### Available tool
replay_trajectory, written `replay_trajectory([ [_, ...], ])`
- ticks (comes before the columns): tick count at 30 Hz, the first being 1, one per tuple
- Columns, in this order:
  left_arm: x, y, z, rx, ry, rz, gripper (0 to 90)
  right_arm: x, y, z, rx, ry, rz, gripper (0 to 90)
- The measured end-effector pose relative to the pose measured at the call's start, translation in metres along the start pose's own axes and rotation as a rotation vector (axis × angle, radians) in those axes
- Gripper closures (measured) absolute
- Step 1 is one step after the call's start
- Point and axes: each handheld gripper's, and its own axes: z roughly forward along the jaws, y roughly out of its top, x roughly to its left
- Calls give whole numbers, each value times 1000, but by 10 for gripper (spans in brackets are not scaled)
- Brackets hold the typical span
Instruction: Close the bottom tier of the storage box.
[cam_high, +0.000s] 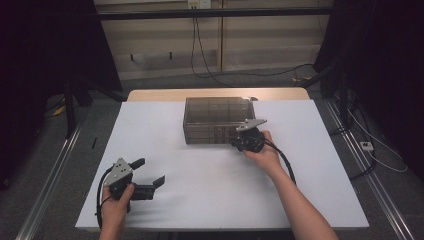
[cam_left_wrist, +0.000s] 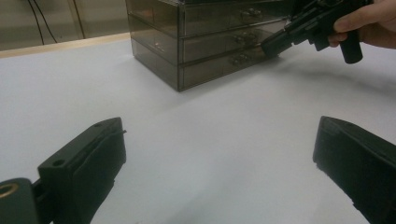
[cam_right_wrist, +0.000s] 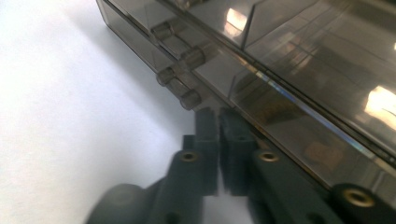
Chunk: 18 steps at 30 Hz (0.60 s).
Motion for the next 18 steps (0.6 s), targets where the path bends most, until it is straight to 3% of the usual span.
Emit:
replay_trajectory([
  [6,0,0,0,1,2,3,27,9,-3,-16,-27,36,19,630],
  [15,0,0,0,12,-2,19,27,23,-18,-43,-43,70,11,462],
  [18,-1,0,0,12,-2,6,27,26,-24,-48,-29,77,19,418],
])
